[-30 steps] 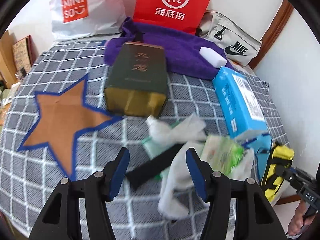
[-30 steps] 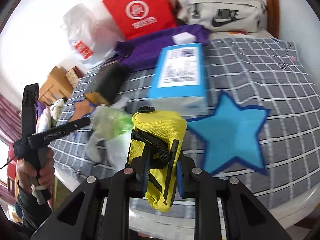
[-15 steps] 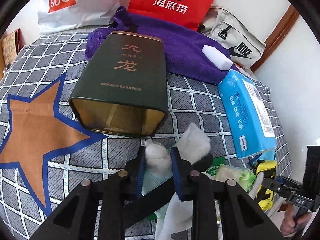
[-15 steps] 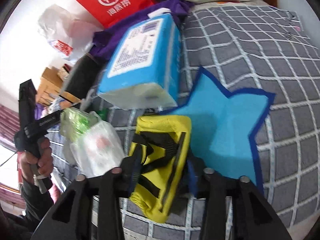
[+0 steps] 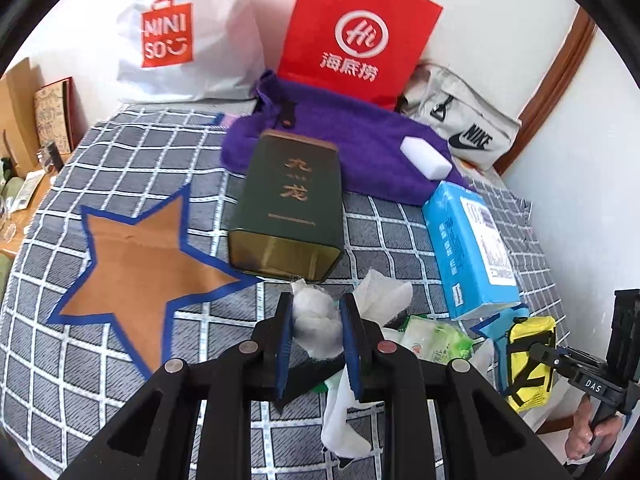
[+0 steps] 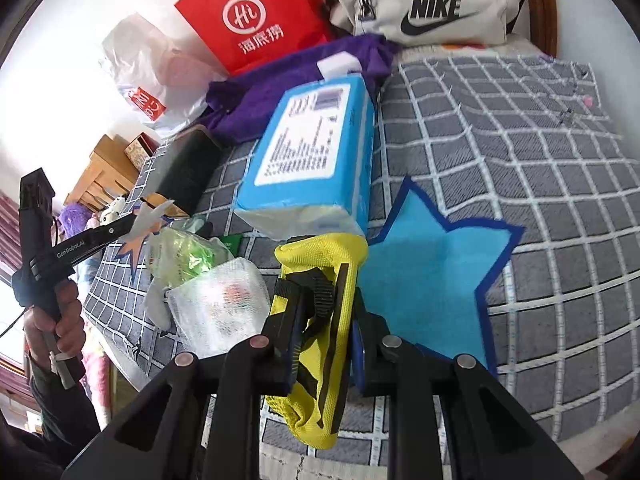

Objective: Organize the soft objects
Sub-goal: 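Carry cloth and pouch onto the purple towel and open both grippers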

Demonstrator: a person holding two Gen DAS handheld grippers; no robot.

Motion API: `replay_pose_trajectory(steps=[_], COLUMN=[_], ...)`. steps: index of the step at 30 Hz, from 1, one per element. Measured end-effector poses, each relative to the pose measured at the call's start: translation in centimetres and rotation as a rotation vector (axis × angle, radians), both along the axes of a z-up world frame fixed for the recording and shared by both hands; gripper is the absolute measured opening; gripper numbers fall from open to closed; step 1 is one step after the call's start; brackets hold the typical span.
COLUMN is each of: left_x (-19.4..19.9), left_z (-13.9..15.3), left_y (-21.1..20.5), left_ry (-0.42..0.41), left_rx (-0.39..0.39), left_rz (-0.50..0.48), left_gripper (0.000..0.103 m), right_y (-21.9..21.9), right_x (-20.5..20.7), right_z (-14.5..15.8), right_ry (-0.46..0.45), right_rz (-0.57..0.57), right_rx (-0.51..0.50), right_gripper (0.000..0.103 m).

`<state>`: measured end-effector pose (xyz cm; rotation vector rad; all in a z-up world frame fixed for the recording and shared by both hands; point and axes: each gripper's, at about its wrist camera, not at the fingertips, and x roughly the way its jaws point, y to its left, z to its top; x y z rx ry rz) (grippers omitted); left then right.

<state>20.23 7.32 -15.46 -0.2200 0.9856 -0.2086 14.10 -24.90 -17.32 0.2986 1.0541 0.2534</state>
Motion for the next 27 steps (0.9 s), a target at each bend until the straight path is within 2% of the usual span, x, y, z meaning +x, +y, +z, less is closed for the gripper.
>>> replay_pose_trajectory(steps=[4, 11, 18, 27], left_x=[-0.3, 0.8, 3.6, 8.2], left_z=[0.9, 2.9, 4.3, 4.4], left_y=[1.2, 1.8, 1.7, 1.3], left_ry=[-0.015, -0.054, -0.086, -0.088], left_rx=[-0.03, -0.022, 0.003, 0.022], left_rz=[0.021, 0.036, 0.049, 0.061], left_gripper=[0.022, 0.022, 0.022, 0.022], right_y=[0.0, 0.3, 1.2, 2.2], right_x=[-0.3, 1.7, 6.1, 12.8], right_z=[2.4, 5.9, 8.1, 8.7], right_ry=[-0.046, -0.114, -0.166, -0.193], right_rz=[0.001, -0.003, 0.026, 0.037], right_rx=[-0.006, -0.022, -0.04, -0.047], right_gripper=[0.021, 0.021, 0.021, 0.021])
